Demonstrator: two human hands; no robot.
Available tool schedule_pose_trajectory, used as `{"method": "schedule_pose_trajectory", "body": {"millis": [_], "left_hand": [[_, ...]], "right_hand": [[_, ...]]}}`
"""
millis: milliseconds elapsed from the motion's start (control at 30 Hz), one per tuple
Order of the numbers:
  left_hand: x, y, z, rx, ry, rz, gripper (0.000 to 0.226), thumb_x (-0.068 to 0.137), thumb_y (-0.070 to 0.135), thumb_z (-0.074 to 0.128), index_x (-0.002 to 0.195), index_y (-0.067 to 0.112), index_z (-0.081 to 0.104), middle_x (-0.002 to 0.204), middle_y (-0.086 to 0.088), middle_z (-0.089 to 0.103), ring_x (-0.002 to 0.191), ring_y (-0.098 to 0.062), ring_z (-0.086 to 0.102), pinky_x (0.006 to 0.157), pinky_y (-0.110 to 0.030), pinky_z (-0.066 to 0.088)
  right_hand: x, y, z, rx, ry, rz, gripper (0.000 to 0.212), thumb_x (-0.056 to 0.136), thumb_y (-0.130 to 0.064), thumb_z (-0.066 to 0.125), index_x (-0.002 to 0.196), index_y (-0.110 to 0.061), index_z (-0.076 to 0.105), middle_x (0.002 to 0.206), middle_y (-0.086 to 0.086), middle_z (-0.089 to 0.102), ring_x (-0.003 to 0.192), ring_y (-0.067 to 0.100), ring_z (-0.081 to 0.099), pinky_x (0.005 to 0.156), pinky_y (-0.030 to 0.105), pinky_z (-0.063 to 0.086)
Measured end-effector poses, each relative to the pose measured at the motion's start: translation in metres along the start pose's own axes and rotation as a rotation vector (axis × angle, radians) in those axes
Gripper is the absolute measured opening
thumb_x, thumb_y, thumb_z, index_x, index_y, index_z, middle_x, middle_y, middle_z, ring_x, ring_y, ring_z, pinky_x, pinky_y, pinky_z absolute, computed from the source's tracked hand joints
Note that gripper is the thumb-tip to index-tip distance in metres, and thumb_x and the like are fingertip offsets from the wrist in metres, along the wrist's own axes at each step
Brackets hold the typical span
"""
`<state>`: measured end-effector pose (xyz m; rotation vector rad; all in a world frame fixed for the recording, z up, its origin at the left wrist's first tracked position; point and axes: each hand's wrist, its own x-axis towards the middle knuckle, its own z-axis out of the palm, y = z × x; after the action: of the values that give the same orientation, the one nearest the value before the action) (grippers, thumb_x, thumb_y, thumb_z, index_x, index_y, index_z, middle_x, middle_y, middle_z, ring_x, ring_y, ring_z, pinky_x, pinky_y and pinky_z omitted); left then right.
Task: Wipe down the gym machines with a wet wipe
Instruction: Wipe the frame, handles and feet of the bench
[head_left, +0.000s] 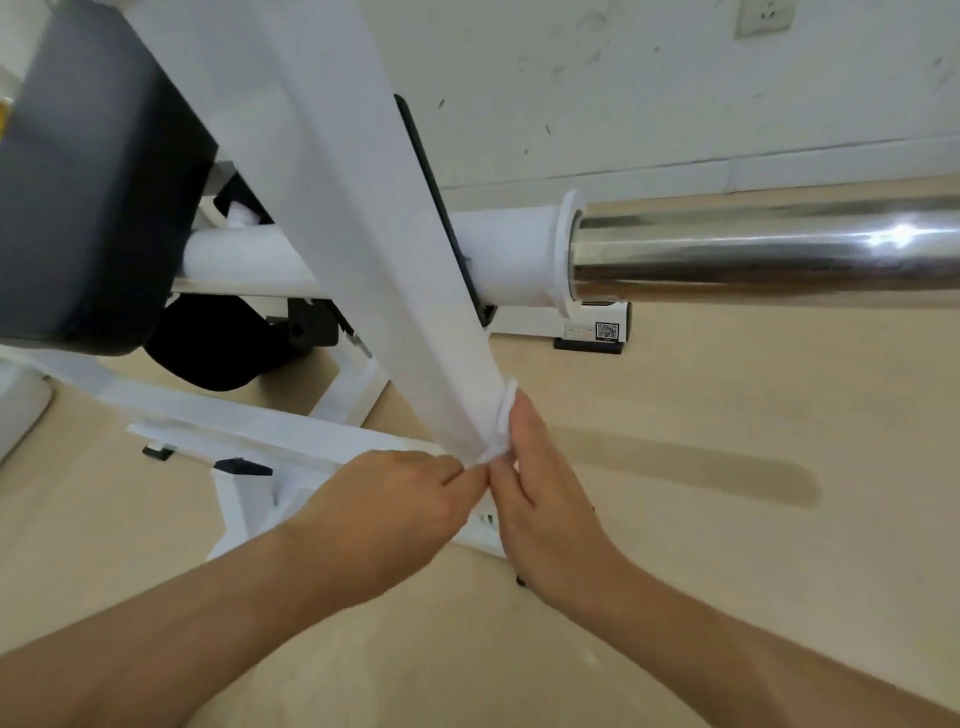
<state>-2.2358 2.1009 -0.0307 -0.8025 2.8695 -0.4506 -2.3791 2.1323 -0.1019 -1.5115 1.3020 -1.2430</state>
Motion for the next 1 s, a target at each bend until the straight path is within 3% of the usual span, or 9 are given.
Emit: {"method": "schedule_pose_trajectory", "body": {"millis": [100,167,267,467,633,733,867,933,1000], "left_hand": [[-0.013,-0.007,0.017,-0.113,-0.124,-0.05,0.032,0.072,0.012,0.074,0.103,0.016,0.068,0.094,0.003,0.067,0.081,-0.017,0.064,0.062,-0.031,0.056],[-0.018,-0.004,0.028,-0.259,-0.156,-0.237,0.047,0.084,0.012,0.061,0.129,0.022,0.057,0.122,0.007,0.062,0.109,-0.015,0.058,0.084,-0.031,0.054],[-0.016,0.015,0.045,-0.437,-0.161,-0.453,0.054,0.091,0.011,0.049,0.141,0.029,0.043,0.139,0.01,0.05,0.126,-0.012,0.045,0.1,-0.027,0.041],[0.006,0.07,0.076,-0.653,-0.124,-0.6,0.041,0.093,0.015,0.048,0.134,0.023,0.05,0.128,0.004,0.056,0.117,-0.018,0.052,0.096,-0.026,0.041],[0.02,0.1,0.094,-0.997,-0.122,-0.842,0.047,0.087,0.008,0.051,0.131,0.025,0.053,0.123,0.007,0.059,0.108,-0.008,0.055,0.087,-0.012,0.039],[0.026,0.108,0.108,-1.127,-0.106,-0.985,0.05,0.086,0.008,0.055,0.132,0.027,0.052,0.126,0.011,0.057,0.104,-0.005,0.054,0.09,-0.016,0.04],[0.027,0.116,0.123,-1.242,-0.098,-1.042,0.054,0.086,0.005,0.055,0.134,0.029,0.048,0.119,0.006,0.058,0.096,-0.005,0.056,0.085,-0.016,0.041],[0.028,0.114,0.129,-1.298,-0.101,-1.085,0.052,0.086,0.004,0.052,0.132,0.028,0.049,0.118,0.005,0.058,0.097,-0.007,0.057,0.085,-0.019,0.042],[0.031,0.111,0.132,-1.338,-0.097,-1.129,0.047,0.084,0.004,0.05,0.126,0.025,0.055,0.118,0.006,0.061,0.102,-0.011,0.059,0.09,-0.026,0.047]], "right_hand": [[0.0,0.012,0.031,-0.025,0.139,-0.089,0.08,0.083,-0.017,0.031,0.153,-0.014,-0.008,0.163,0.006,0.001,0.15,0.018,0.006,0.12,0.038,0.018],[0.0,0.029,0.048,-0.128,0.231,-0.149,0.088,0.075,-0.01,0.037,0.15,-0.011,-0.008,0.161,0.015,-0.004,0.15,0.027,0.002,0.12,0.041,0.018],[-0.003,0.063,0.061,-0.198,0.31,-0.007,0.096,0.069,-0.002,0.044,0.149,-0.014,-0.009,0.16,0.016,-0.001,0.148,0.032,0.009,0.118,0.048,0.021],[-0.014,0.122,0.07,-0.413,0.248,0.196,0.097,0.082,-0.013,0.061,0.149,-0.012,-0.009,0.16,0.015,0.014,0.147,0.027,0.021,0.116,0.051,0.022],[-0.028,0.13,0.049,-0.551,-0.032,0.283,0.08,0.098,-0.028,0.043,0.151,-0.002,-0.012,0.163,0.006,-0.003,0.149,0.024,-0.011,0.12,0.045,-0.004],[-0.033,0.136,0.035,-0.608,-0.062,0.204,0.068,0.097,-0.01,0.04,0.152,-0.001,0.002,0.162,0.008,0.008,0.15,0.026,-0.001,0.12,0.046,0.011],[-0.002,0.14,0.015,-0.71,-0.132,0.261,0.055,0.092,-0.012,0.042,0.144,-0.002,0.028,0.152,0.01,0.035,0.146,0.026,0.018,0.112,0.042,0.028],[0.016,0.143,0.01,-0.6,-0.168,0.372,0.034,0.086,-0.016,0.041,0.118,-0.008,0.05,0.121,0.013,0.057,0.121,0.033,0.048,0.092,0.043,0.045],[0.015,0.144,0.016,-0.521,-0.102,0.371,0.027,0.085,-0.02,0.038,0.106,-0.013,0.052,0.101,0.007,0.06,0.097,0.032,0.058,0.079,0.044,0.049]]}}
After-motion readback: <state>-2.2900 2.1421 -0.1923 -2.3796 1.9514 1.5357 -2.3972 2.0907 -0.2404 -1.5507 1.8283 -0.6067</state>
